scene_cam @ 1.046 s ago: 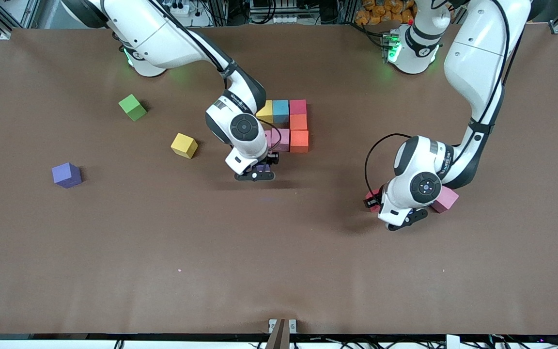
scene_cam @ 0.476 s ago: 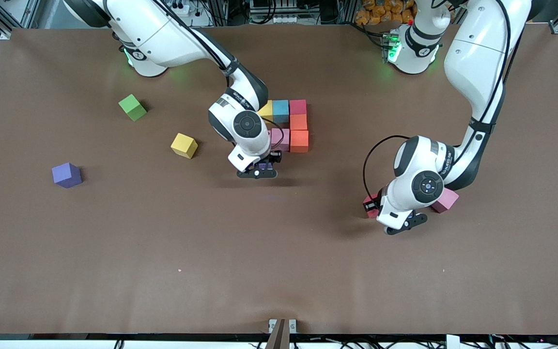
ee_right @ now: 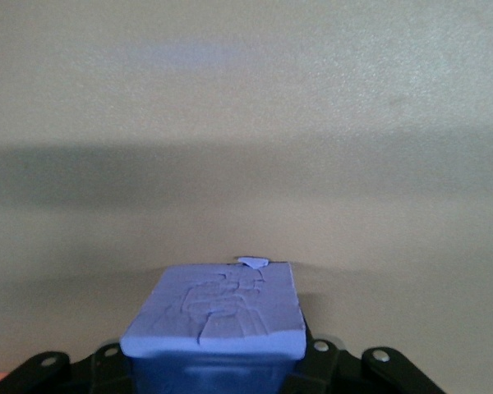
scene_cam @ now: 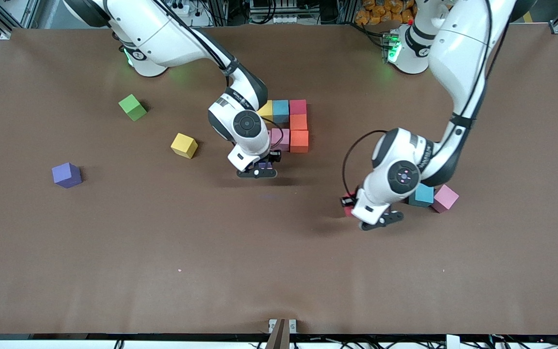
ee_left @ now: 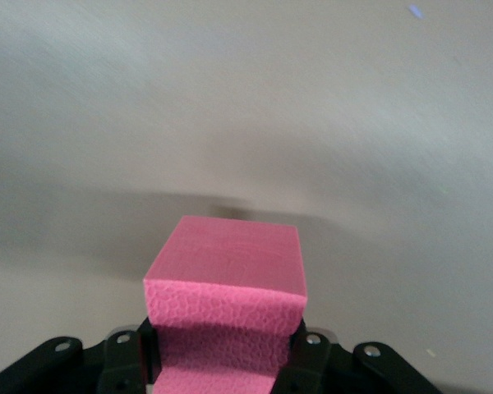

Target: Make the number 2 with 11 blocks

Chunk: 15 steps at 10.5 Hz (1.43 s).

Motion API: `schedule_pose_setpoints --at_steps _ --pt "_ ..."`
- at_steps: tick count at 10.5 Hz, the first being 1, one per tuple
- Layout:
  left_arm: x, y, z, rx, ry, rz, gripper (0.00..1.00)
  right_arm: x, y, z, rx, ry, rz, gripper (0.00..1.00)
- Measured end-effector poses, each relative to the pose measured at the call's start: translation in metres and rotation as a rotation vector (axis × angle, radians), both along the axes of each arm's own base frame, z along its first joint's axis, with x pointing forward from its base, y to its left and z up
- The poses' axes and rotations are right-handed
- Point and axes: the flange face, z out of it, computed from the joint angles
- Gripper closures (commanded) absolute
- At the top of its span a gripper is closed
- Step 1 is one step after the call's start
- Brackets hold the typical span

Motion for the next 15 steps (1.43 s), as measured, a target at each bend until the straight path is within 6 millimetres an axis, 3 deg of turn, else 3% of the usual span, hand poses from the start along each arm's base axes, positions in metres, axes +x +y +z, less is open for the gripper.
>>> schedule_pose_setpoints --at_steps 1,4,7,9,10,11,13,15 --pt "-0.007 -0.016 0.002 -0.01 0.001 -0.017 0.89 0.0 0.0 0.0 0.0 0.0 0.001 0.0" --pt "-0.028 -0.06 0.008 -0.046 0.01 -0.056 0.92 0.001 0.001 0.011 0.003 -0.011 0.002 0.0" --pt "-0.052 -0.097 0.008 -0.05 0.014 -0.115 0.92 0.019 -0.018 0.066 -0.025 -0.031 -0.037 0.0" --pt "-0.06 -0.109 0.008 -0.05 0.013 -0.138 0.95 0.041 -0.054 0.109 -0.048 -0.037 -0.075 0.0" --pt "-0.062 -0.116 0.01 -0.054 0.008 -0.149 0.98 0.053 -0.076 0.119 -0.061 -0.03 -0.082 0.0" --pt "-0.063 -0.124 0.012 -0.059 0.001 -0.159 1.0 0.064 -0.105 0.118 -0.079 -0.009 -0.087 0.0" --pt "-0.064 -0.144 0.013 -0.052 -0.026 -0.181 1.0 0.077 -0.179 0.099 -0.114 0.051 -0.113 0.0" --pt "-0.066 -0.163 0.021 -0.047 -0.042 -0.169 1.0 0.068 -0.244 0.078 -0.144 0.11 -0.166 0.0"
